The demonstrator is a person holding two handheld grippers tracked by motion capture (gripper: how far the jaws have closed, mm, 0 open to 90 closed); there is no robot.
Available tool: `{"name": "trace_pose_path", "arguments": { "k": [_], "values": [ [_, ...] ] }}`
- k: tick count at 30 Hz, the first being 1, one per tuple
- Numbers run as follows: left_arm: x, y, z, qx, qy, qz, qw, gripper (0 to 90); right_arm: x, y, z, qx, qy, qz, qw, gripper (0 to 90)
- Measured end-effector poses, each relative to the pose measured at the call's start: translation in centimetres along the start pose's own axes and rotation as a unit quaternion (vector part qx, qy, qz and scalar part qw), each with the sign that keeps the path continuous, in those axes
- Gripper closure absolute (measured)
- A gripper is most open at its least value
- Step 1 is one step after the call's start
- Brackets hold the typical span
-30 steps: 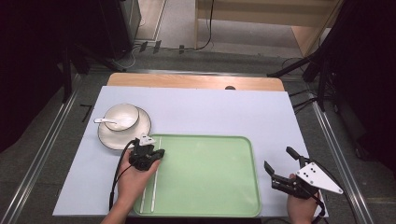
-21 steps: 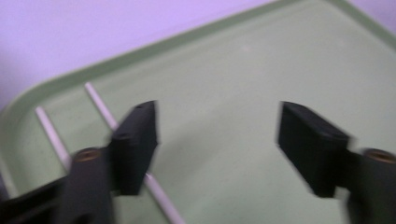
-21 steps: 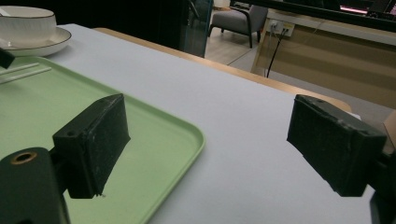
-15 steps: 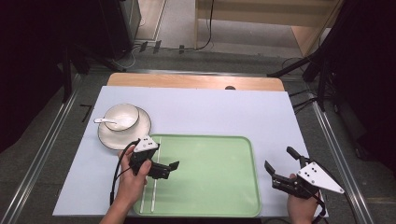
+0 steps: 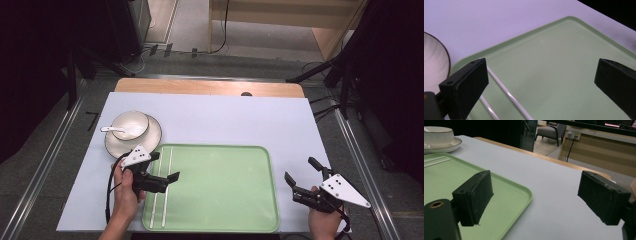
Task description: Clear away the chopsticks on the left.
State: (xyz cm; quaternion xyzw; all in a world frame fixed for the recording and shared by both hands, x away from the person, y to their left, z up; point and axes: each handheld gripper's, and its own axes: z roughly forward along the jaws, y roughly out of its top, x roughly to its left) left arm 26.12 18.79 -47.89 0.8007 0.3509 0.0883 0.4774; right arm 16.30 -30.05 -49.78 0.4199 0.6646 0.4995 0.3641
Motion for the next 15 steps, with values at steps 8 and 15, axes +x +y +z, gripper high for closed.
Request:
{"name": "trace_pose_path", "arguments": {
  "k": [8,15],
  "values": [
    [0.9,-0.6,-2.4,-0.024,0.015,0.004,0.9996,0.0,-0.4,-0.1,-0.2,-0.004,0.000,0.010,0.9999,13.1],
    [2.2,-1.8,-4.8,-0.044,0.035,-0.007,0.9984,0.0,-0.5,-0.1,-0.2,-0.005,-0.002,0.012,0.9999,13.1]
  ]
}}
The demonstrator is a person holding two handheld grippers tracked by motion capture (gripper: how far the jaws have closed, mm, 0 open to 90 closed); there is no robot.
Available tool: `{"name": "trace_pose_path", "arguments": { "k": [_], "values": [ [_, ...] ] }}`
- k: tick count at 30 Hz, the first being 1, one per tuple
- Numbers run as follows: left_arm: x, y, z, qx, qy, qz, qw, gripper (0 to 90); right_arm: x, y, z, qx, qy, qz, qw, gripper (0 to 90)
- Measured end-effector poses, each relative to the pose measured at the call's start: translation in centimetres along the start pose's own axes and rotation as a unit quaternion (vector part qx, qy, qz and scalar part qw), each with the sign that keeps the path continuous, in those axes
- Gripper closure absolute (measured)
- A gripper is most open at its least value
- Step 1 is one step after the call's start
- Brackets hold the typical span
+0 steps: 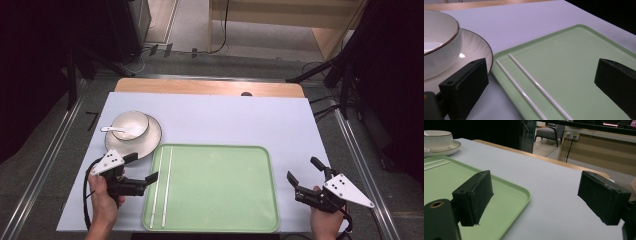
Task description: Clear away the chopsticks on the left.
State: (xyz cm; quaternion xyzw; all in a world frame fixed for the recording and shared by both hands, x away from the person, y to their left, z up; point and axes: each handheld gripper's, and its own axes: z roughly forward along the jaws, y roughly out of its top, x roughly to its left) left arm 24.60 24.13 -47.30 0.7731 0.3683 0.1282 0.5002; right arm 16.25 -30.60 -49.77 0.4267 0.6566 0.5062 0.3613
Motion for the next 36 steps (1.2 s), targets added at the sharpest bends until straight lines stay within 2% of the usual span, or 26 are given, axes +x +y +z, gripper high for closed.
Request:
{"name": "trace_pose_path", "arguments": {
  "k": [6,13,18,23,28,36],
  "values": [
    [1.1,-0.9,-1.8,-0.011,0.013,-0.008,0.9998,0.0,-0.1,0.0,0.0,0.000,-0.001,0.002,1.0000,13.1],
    [2.1,-2.8,-4.7,-0.018,0.033,-0.020,0.9991,0.0,-0.3,-0.1,0.0,-0.001,0.001,0.007,1.0000,13.1],
    [3.0,-3.9,-6.8,-0.030,0.060,-0.022,0.9975,0.0,-0.4,-0.2,-0.1,-0.004,0.001,0.014,0.9999,13.1],
    [4.2,-4.7,-8.6,-0.052,0.079,-0.038,0.9948,0.0,-0.4,-0.2,0.0,-0.003,0.000,0.013,0.9999,13.1],
    [4.6,-4.9,-9.2,-0.064,0.087,-0.042,0.9932,0.0,-0.4,-0.2,0.0,-0.003,-0.001,0.013,0.9999,13.1],
    [4.8,-5.0,-8.9,-0.057,0.092,-0.042,0.9932,0.0,-0.5,-0.5,0.1,-0.001,-0.004,0.011,0.9999,13.1]
  ]
}}
